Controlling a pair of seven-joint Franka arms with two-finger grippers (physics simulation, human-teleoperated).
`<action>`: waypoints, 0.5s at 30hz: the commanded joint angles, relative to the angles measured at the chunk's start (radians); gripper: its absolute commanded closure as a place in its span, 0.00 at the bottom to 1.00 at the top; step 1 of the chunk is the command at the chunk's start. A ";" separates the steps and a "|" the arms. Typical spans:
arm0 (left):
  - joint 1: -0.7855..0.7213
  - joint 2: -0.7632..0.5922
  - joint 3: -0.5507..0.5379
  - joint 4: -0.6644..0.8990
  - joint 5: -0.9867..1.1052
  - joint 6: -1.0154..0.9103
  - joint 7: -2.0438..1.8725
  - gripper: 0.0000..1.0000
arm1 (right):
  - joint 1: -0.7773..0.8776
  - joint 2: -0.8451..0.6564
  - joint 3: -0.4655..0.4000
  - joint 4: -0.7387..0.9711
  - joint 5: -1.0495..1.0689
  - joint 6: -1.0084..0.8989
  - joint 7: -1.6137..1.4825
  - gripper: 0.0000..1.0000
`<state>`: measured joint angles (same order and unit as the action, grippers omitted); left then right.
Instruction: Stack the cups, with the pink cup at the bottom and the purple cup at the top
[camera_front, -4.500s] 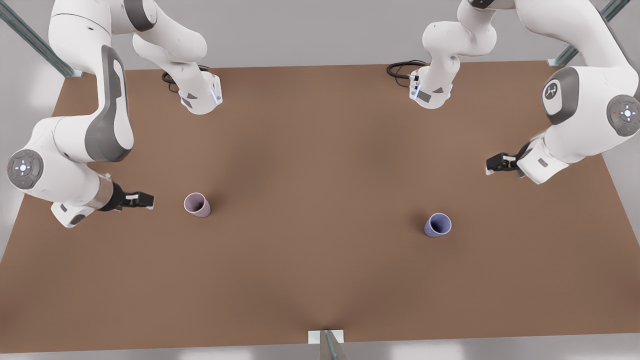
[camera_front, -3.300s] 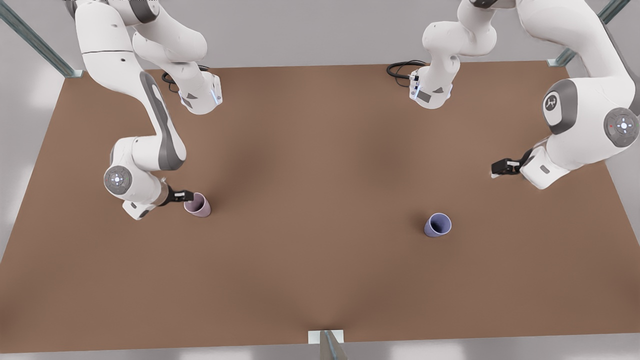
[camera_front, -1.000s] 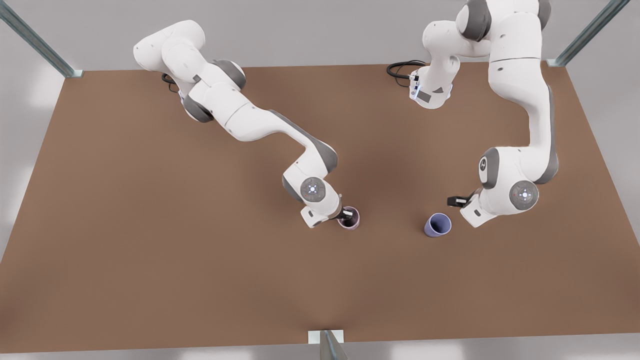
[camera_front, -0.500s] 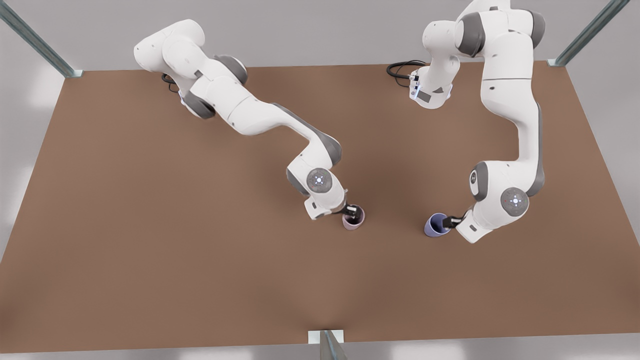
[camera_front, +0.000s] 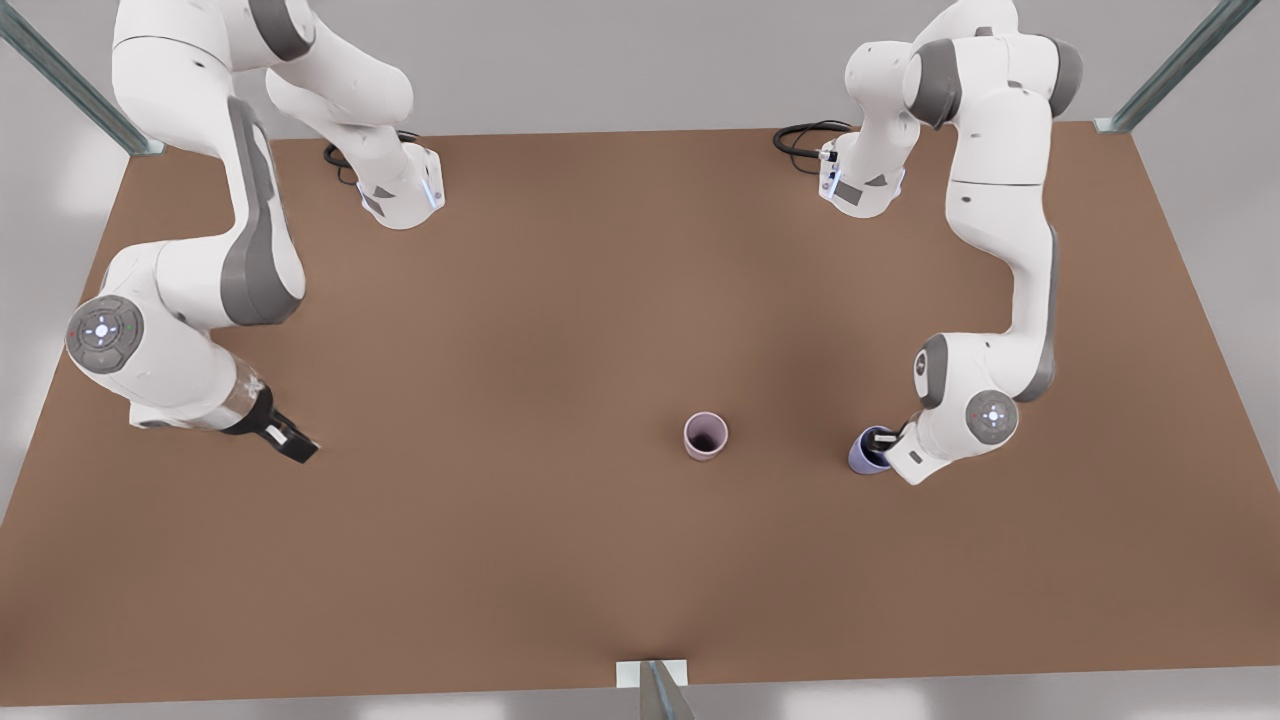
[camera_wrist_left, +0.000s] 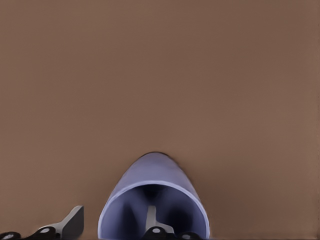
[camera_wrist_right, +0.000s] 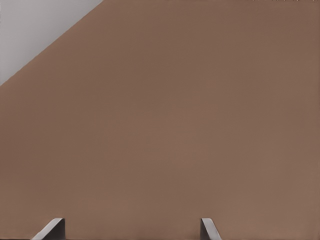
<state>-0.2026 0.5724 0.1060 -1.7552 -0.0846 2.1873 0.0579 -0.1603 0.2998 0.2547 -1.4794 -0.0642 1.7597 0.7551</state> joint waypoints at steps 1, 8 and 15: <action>0.000 -0.002 -0.015 0.000 -0.001 -0.018 -0.063 0.72 | -0.001 -0.004 0.001 0.001 0.023 -0.039 -0.770 0.00; 0.000 -0.002 -0.022 0.000 -0.001 -0.018 -0.098 0.79 | 0.008 -0.002 0.006 0.008 0.021 -0.016 -0.962 0.00; -0.112 -0.167 -0.026 0.114 0.012 -0.319 -0.487 0.79 | 0.004 -0.030 0.009 -0.041 0.020 -0.008 -1.203 0.00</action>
<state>-0.2934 0.4319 0.0794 -1.6521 -0.0741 2.0597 -0.0647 -0.1566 0.2724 0.2643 -1.5193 -0.0449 1.7450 0.1606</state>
